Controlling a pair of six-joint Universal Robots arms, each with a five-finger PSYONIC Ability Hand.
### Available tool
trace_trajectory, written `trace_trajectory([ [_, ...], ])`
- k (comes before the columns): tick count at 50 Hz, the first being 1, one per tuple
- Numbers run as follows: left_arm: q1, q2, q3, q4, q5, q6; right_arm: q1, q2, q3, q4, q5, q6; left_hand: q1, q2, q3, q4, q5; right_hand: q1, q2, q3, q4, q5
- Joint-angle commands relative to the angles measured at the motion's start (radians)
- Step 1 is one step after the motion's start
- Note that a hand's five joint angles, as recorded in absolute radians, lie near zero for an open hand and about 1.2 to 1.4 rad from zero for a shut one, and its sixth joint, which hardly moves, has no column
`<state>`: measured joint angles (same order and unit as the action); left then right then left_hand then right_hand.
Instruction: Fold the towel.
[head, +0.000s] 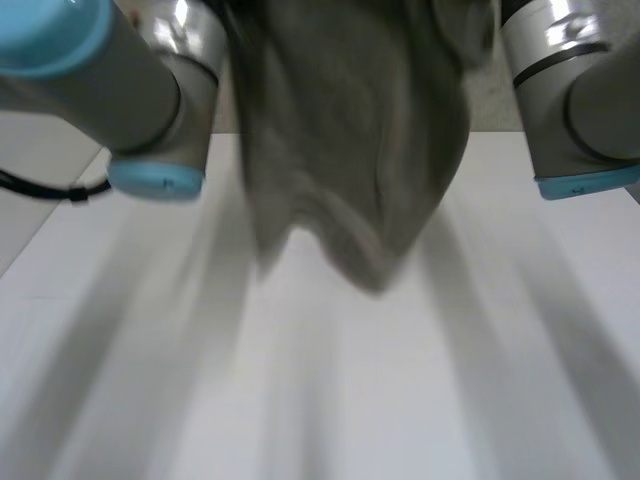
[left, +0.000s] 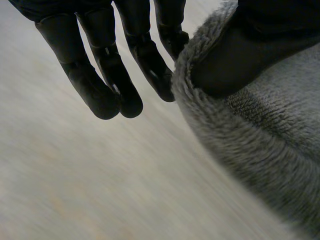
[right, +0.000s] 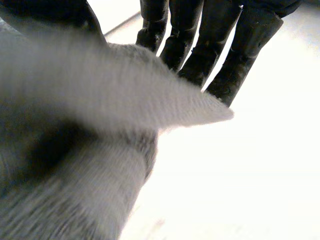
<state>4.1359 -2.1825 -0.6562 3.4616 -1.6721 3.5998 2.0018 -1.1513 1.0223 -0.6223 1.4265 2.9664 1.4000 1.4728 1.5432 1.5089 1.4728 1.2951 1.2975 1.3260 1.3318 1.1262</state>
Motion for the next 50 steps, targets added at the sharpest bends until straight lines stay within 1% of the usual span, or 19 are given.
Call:
trace_trajectory([
  [1,-0.026,0.079,-0.102,0.142,-0.038,-0.007,0.005,-0.056,0.151,-0.045,-0.099,0.002,-0.004,-0.077,-0.147,-0.113,-0.251,0.101,0.099,0.07,0.064,0.096],
  [3,-0.057,0.099,-0.23,0.137,-0.029,-0.004,0.006,-0.053,0.174,-0.01,-0.129,-0.001,-0.004,-0.077,-0.147,-0.113,-0.251,0.101,0.099,0.07,0.064,0.096],
  [4,-0.057,0.099,-0.23,0.137,-0.029,-0.004,0.005,-0.051,0.188,0.036,-0.145,-0.007,-0.004,-0.077,-0.147,-0.113,-0.251,0.101,0.099,0.07,0.064,0.096],
  [6,-0.066,0.122,-0.395,0.137,-0.003,-0.001,0.005,-0.05,0.205,0.093,-0.166,-0.013,-0.004,-0.077,-0.147,-0.113,-0.251,0.101,0.099,0.07,0.064,0.096],
  [7,-0.066,0.122,-0.396,0.137,-0.003,-0.001,0.005,-0.045,0.223,0.14,-0.182,-0.018,-0.004,-0.077,-0.147,-0.113,-0.251,0.101,0.099,0.07,0.064,0.096],
  [9,-0.069,0.138,-0.569,0.139,0.029,-0.001,0.005,-0.033,0.24,0.188,-0.193,-0.026,-0.004,-0.077,-0.147,-0.113,-0.251,0.101,0.099,0.07,0.064,0.096],
  [12,-0.069,0.142,-0.642,0.14,0.042,-0.001,0.003,-0.007,0.291,0.261,-0.207,-0.056,-0.004,-0.077,-0.147,-0.113,-0.251,0.101,0.099,0.07,0.064,0.096],
  [13,-0.068,0.142,-0.74,0.145,0.049,-0.001,0.003,-0.007,0.291,0.262,-0.207,-0.056,-0.004,-0.077,-0.147,-0.113,-0.251,0.101,0.099,0.07,0.064,0.096],
  [18,-0.06,0.129,-0.929,0.154,0.051,0.007,-0.032,-0.001,0.409,0.332,-0.207,-0.156,-0.004,-0.077,-0.147,-0.113,-0.251,0.101,0.099,0.07,0.064,0.096],
  [22,-0.059,0.124,-0.987,0.157,0.051,0.005,-0.087,-0.007,0.498,0.358,-0.202,-0.233,-0.1,-0.173,-0.243,-0.209,-0.348,0.101,0.099,0.07,0.064,0.096],
  [24,-0.059,0.124,-1.01,0.159,0.049,-0.004,-0.097,-0.011,0.521,0.361,-0.198,-0.247,-0.311,-0.383,-0.454,-0.419,-0.558,0.101,0.099,0.07,0.064,0.096],
  [25,-0.059,0.124,-1.01,0.159,0.049,-0.004,-0.104,-0.016,0.539,0.363,-0.198,-0.256,-0.312,-0.384,-0.455,-0.42,-0.559,0.101,0.099,0.07,0.064,0.096],
  [26,-0.06,0.124,-1.011,0.16,0.049,-0.009,-0.104,-0.016,0.539,0.363,-0.198,-0.256,-0.469,-0.541,-0.612,-0.577,-0.716,0.101,0.099,0.07,0.064,0.096],
  [27,-0.06,0.124,-1.011,0.16,0.049,-0.009,-0.11,-0.021,0.554,0.366,-0.198,-0.256,-0.47,-0.543,-0.613,-0.579,-0.718,0.101,0.099,0.07,0.064,0.096],
  [29,-0.066,0.127,-1.011,0.163,0.048,-0.009,-0.123,-0.028,0.57,0.369,-0.196,-0.256,-0.821,-0.894,-0.964,-0.93,-1.068,0.101,0.099,0.07,0.064,0.096],
  [36,-0.071,0.139,-1.008,0.163,0.045,-0.01,-0.215,-0.074,0.659,0.369,-0.207,-0.248,-1.101,-1.173,-1.244,-1.209,-1.348,0.101,0.099,0.07,0.064,0.096],
  [46,-0.057,0.161,-1.022,0.149,0.04,-0.006,-0.307,-0.076,0.694,0.355,-0.199,-0.241,-1.163,-1.236,-1.306,-1.272,-1.41,0.101,0.099,0.07,0.064,0.096],
  [49,-0.023,0.176,-1.037,0.149,0.045,-0.001,-0.334,-0.071,0.691,0.349,-0.198,-0.241,-1.154,-1.227,-1.297,-1.263,-1.402,0.101,0.099,0.07,0.064,0.096],
  [50,0.015,0.178,-1.045,0.148,0.051,0.0,-0.334,-0.071,0.691,0.349,-0.198,-0.241,-1.151,-1.224,-1.295,-1.26,-1.399,0.101,0.099,0.07,0.064,0.096],
])
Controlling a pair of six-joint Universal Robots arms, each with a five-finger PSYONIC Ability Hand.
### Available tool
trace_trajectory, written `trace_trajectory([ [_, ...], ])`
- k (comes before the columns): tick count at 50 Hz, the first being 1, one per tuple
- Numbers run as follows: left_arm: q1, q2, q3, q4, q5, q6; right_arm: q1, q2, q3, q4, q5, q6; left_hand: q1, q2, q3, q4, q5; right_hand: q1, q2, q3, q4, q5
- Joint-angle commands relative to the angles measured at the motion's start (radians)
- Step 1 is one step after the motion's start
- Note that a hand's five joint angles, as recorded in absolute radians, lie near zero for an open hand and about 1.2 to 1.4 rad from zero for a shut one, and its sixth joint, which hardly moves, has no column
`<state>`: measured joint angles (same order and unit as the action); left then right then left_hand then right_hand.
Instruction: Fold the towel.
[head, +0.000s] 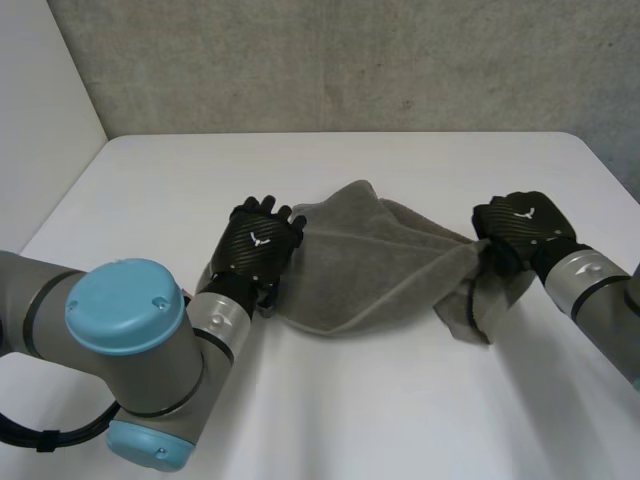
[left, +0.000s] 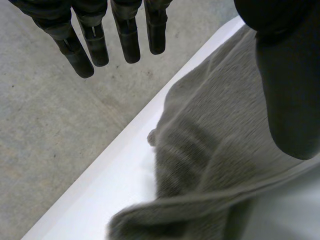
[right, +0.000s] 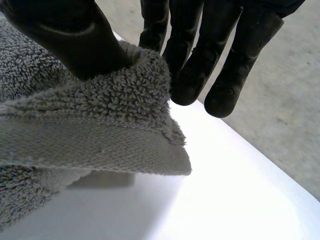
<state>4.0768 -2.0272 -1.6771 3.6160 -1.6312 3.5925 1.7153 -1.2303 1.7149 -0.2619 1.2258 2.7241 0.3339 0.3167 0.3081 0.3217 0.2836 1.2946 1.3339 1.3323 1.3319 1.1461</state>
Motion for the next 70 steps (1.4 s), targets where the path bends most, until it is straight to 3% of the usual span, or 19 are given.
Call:
trace_trajectory([
  [1,0.111,0.024,-0.036,-0.007,0.013,0.006,-0.06,0.014,-0.003,-0.011,0.004,0.003,-0.085,-0.068,-0.059,-0.073,-0.209,0.102,0.062,0.064,0.064,0.076],
  [9,0.182,0.012,-0.062,-0.007,0.054,0.009,-0.077,0.08,-0.018,-0.011,0.003,0.003,-0.082,-0.065,-0.056,-0.07,-0.206,0.102,0.062,0.064,0.064,0.076],
  [28,0.183,-0.041,-0.056,-0.02,0.099,-0.05,-0.071,0.095,-0.021,-0.013,0.0,0.003,-0.041,-0.024,-0.015,-0.029,-0.165,0.102,0.062,0.064,0.064,0.076],
  [44,0.171,0.038,-0.036,-0.264,0.143,-0.07,-0.069,0.098,-0.018,-0.013,-0.002,0.002,-0.106,-0.089,-0.08,-0.094,-0.23,0.102,0.062,0.064,0.064,0.076],
  [54,0.162,0.016,-0.032,-0.232,0.133,-0.078,-0.068,0.098,-0.014,-0.013,-0.002,0.002,-0.085,-0.068,-0.059,-0.073,-0.209,0.102,0.062,0.064,0.064,0.076],
  [57,0.163,-0.007,-0.033,-0.168,0.131,-0.083,-0.068,0.098,-0.012,-0.013,-0.002,0.002,-0.053,-0.036,-0.027,-0.041,-0.177,0.102,0.062,0.064,0.064,0.076],
  [63,0.159,-0.065,-0.021,-0.016,0.106,-0.146,-0.069,0.098,-0.012,-0.013,-0.002,0.002,0.247,0.264,0.272,0.259,0.122,0.102,0.062,0.064,0.064,0.076],
  [65,0.149,-0.093,0.003,0.018,0.082,-0.179,-0.072,0.097,-0.011,-0.01,-0.002,0.002,0.559,0.576,0.585,0.571,0.435,0.102,0.062,0.064,0.064,0.076],
  [68,0.142,-0.102,0.014,0.021,0.074,-0.192,-0.074,0.097,-0.011,-0.008,-0.002,0.002,0.722,0.739,0.748,0.734,0.598,0.102,0.062,0.064,0.064,0.076],
  [70,0.133,-0.108,0.037,0.018,0.068,-0.204,-0.072,0.08,-0.011,-0.002,-0.002,0.002,0.964,0.982,0.99,0.977,0.84,0.102,0.062,0.064,0.064,0.076],
])
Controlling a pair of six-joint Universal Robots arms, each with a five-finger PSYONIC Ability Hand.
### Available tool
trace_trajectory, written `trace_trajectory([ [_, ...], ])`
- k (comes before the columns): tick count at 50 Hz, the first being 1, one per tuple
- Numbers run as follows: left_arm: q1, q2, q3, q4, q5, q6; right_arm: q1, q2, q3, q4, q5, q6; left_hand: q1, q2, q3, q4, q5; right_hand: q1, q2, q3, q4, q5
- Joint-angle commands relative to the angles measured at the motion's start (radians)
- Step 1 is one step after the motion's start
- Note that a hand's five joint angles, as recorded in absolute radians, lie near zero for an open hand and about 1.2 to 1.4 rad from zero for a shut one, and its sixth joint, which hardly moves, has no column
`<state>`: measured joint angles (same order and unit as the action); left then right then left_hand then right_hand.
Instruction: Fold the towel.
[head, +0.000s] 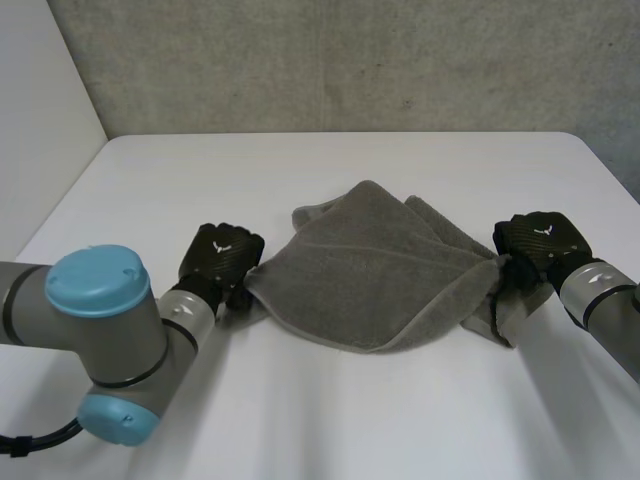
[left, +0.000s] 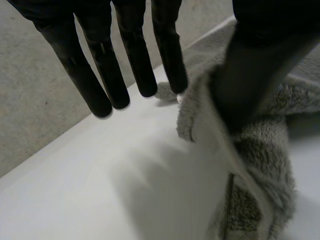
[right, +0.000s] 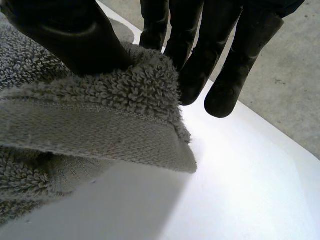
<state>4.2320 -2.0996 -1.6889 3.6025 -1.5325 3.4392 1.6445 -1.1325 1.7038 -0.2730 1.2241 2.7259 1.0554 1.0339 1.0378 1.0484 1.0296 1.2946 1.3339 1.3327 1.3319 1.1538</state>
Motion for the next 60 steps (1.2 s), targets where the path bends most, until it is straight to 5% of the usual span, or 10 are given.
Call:
trace_trajectory([
  [1,-0.023,-0.036,0.049,0.032,-0.031,-0.051,-0.002,-0.018,0.0,0.009,0.0,0.0,0.244,0.266,0.262,0.251,0.096,0.102,0.062,0.064,0.064,0.068],
  [9,-0.032,0.009,0.054,0.007,-0.029,-0.043,0.0,-0.135,-0.033,0.041,0.006,-0.009,0.341,0.362,0.358,0.348,0.192,0.102,0.062,0.064,0.064,0.068],
  [19,-0.001,0.386,0.142,-0.174,-0.028,-0.04,0.002,-0.294,-0.413,0.57,-0.037,-0.07,0.341,0.362,0.358,0.348,0.192,0.102,0.062,0.064,0.064,0.068],
  [27,0.012,0.573,0.277,-0.355,-0.017,-0.037,0.002,-0.387,-0.598,0.736,-0.1,-0.178,0.341,0.362,0.358,0.348,0.192,0.102,0.062,0.064,0.064,0.068],
  [34,0.017,0.536,0.301,-0.458,-0.017,-0.018,0.005,-0.385,-0.552,0.736,-0.135,-0.21,0.341,0.362,0.358,0.348,0.192,0.102,0.062,0.064,0.064,0.068],
  [40,0.061,0.357,0.284,-0.479,-0.017,0.08,0.075,-0.224,-0.5,0.732,-0.126,-0.386,0.341,0.362,0.358,0.348,0.192,0.102,0.062,0.064,0.064,0.068],
  [47,0.092,0.197,0.417,-0.447,-0.02,0.133,0.152,-0.073,-0.576,0.571,-0.097,-0.393,0.341,0.362,0.358,0.348,0.192,0.102,0.062,0.064,0.064,0.068],
  [52,0.091,0.145,0.649,-0.39,-0.028,0.126,0.19,-0.035,-0.613,0.227,-0.074,-0.325,0.341,0.362,0.358,0.348,0.192,0.102,0.062,0.064,0.064,0.068],
  [57,0.086,0.156,0.799,-0.194,-0.047,0.106,0.207,-0.088,-0.502,-0.275,0.001,-0.157,0.341,0.362,0.358,0.348,0.192,0.102,0.062,0.064,0.064,0.068],
  [60,0.083,0.168,0.791,-0.162,-0.052,0.1,0.201,-0.147,-0.417,-0.324,0.008,-0.076,0.341,0.362,0.358,0.348,0.192,0.102,0.062,0.064,0.064,0.068],
])
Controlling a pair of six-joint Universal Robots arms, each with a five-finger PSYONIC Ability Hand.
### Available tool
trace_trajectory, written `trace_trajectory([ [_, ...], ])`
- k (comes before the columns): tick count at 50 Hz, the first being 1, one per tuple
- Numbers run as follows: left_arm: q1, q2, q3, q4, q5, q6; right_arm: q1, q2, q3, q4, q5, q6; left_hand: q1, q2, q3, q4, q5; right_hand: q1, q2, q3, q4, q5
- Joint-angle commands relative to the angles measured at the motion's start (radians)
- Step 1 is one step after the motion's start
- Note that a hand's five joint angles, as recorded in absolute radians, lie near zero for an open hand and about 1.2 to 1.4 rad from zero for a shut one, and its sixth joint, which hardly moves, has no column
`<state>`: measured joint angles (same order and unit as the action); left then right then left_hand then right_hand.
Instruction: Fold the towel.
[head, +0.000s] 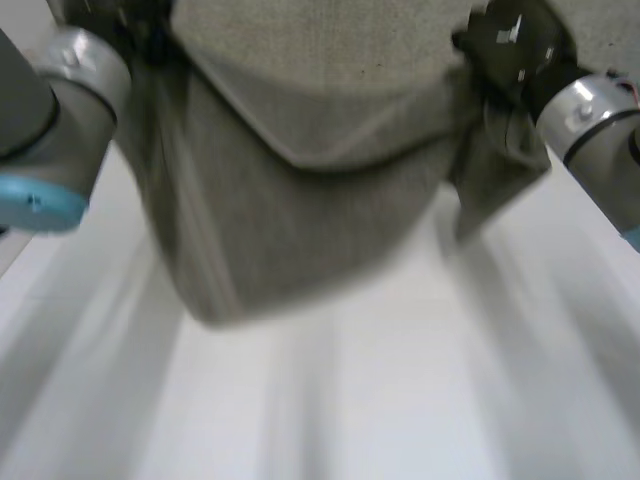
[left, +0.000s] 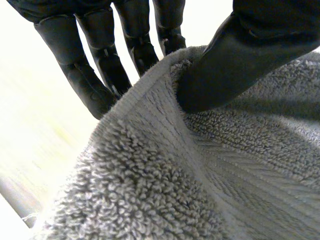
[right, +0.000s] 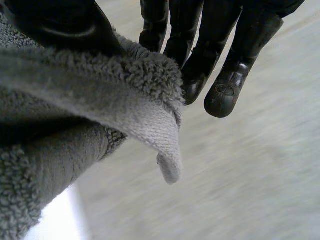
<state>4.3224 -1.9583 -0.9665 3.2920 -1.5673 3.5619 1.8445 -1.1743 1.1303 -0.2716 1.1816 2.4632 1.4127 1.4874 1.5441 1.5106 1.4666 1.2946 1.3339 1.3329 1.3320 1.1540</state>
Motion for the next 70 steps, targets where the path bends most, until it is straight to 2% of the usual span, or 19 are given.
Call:
trace_trajectory([
  [1,-0.007,0.044,0.051,0.164,-0.016,-0.026,0.001,-0.105,0.157,-0.325,0.05,0.188,-0.016,-0.091,-0.148,-0.114,-0.245,0.102,0.062,0.063,0.064,0.068],
  [6,-0.007,0.101,-0.167,0.158,-0.003,-0.028,-0.001,-0.133,0.256,-0.232,0.035,0.218,-0.016,-0.091,-0.148,-0.114,-0.245,0.102,0.062,0.063,0.064,0.068],
  [8,-0.004,0.146,-0.359,0.175,0.004,-0.028,0.002,-0.13,0.322,-0.123,0.013,0.201,-0.016,-0.091,-0.148,-0.114,-0.245,0.102,0.062,0.063,0.064,0.068],
  [11,0.002,0.16,-0.459,0.193,0.016,-0.028,0.002,-0.125,0.353,-0.078,0.003,0.186,-0.016,-0.091,-0.148,-0.114,-0.245,0.102,0.062,0.063,0.064,0.068],
  [16,0.017,0.177,-0.827,0.337,0.064,-0.02,-0.007,-0.085,0.498,0.008,-0.086,0.065,-0.016,-0.091,-0.148,-0.114,-0.245,0.102,0.062,0.063,0.064,0.068],
  [24,0.059,0.177,-1.058,0.443,0.108,-0.02,-0.039,-0.004,0.591,0.08,-0.146,-0.095,-0.016,-0.091,-0.148,-0.114,-0.245,0.102,0.062,0.063,0.064,0.068],
  [26,0.06,0.179,-1.074,0.446,0.108,-0.02,-0.051,-0.004,0.586,0.119,-0.146,-0.102,-0.016,-0.091,-0.148,-0.114,-0.245,0.088,0.049,0.05,0.051,0.054],
  [27,0.06,0.179,-1.084,0.449,0.108,-0.02,-0.059,-0.007,0.58,0.164,-0.146,-0.105,-0.016,-0.091,-0.148,-0.114,-0.245,-0.069,-0.108,-0.107,-0.106,-0.103],
  [28,0.06,0.179,-1.084,0.449,0.108,-0.02,-0.059,-0.007,0.58,0.164,-0.146,-0.105,-0.016,-0.091,-0.148,-0.114,-0.245,-0.07,-0.11,-0.109,-0.108,-0.104],
  [29,0.06,0.182,-1.09,0.448,0.107,-0.02,-0.067,-0.011,0.572,0.213,-0.145,-0.105,-0.016,-0.091,-0.148,-0.114,-0.245,-0.344,-0.383,-0.382,-0.381,-0.378],
  [30,0.06,0.182,-1.091,0.448,0.107,-0.02,-0.067,-0.011,0.572,0.213,-0.145,-0.105,-0.016,-0.091,-0.148,-0.114,-0.245,-0.346,-0.386,-0.385,-0.384,-0.38],
  [31,0.06,0.185,-1.094,0.449,0.107,-0.02,-0.073,-0.018,0.563,0.263,-0.146,-0.11,-0.016,-0.091,-0.148,-0.114,-0.245,-0.643,-0.682,-0.681,-0.68,-0.677],
  [32,0.06,0.191,-1.095,0.449,0.107,-0.021,-0.08,-0.021,0.551,0.314,-0.149,-0.105,-0.016,-0.091,-0.148,-0.114,-0.245,-0.8,-0.839,-0.838,-0.837,-0.834],
  [35,0.062,0.205,-1.098,0.451,0.107,-0.026,-0.102,-0.041,0.52,0.42,-0.157,-0.096,-0.016,-0.091,-0.148,-0.114,-0.245,-0.916,-0.955,-0.954,-0.953,-0.95],
  [41,0.063,0.21,-1.103,0.456,0.107,-0.028,-0.137,-0.059,0.468,0.558,-0.171,-0.072,-0.016,-0.091,-0.148,-0.114,-0.245,-0.96,-0.999,-0.998,-0.998,-0.994],
  [43,0.065,0.213,-1.104,0.456,0.107,-0.028,-0.143,-0.068,0.418,0.616,-0.177,-0.012,-0.016,-0.091,-0.148,-0.114,-0.245,-0.957,-0.996,-0.995,-0.995,-0.991],
  [52,0.065,0.213,-1.115,0.457,0.107,-0.028,-0.157,-0.059,0.267,0.644,-0.194,0.24,-0.016,-0.091,-0.148,-0.114,-0.245,-0.942,-0.982,-0.981,-0.98,-0.976],
  [59,0.08,0.213,-1.115,0.457,0.108,-0.028,-0.157,0.094,0.073,0.685,-0.186,0.367,-0.016,-0.091,-0.148,-0.114,-0.245,-0.91,-0.95,-0.949,-0.948,-0.944],
  [70,0.095,0.211,-1.117,0.457,0.108,-0.028,-0.145,0.335,-0.113,0.854,-0.191,0.385,-0.016,-0.091,-0.148,-0.114,-0.245,-0.819,-0.859,-0.858,-0.857,-0.853],
])
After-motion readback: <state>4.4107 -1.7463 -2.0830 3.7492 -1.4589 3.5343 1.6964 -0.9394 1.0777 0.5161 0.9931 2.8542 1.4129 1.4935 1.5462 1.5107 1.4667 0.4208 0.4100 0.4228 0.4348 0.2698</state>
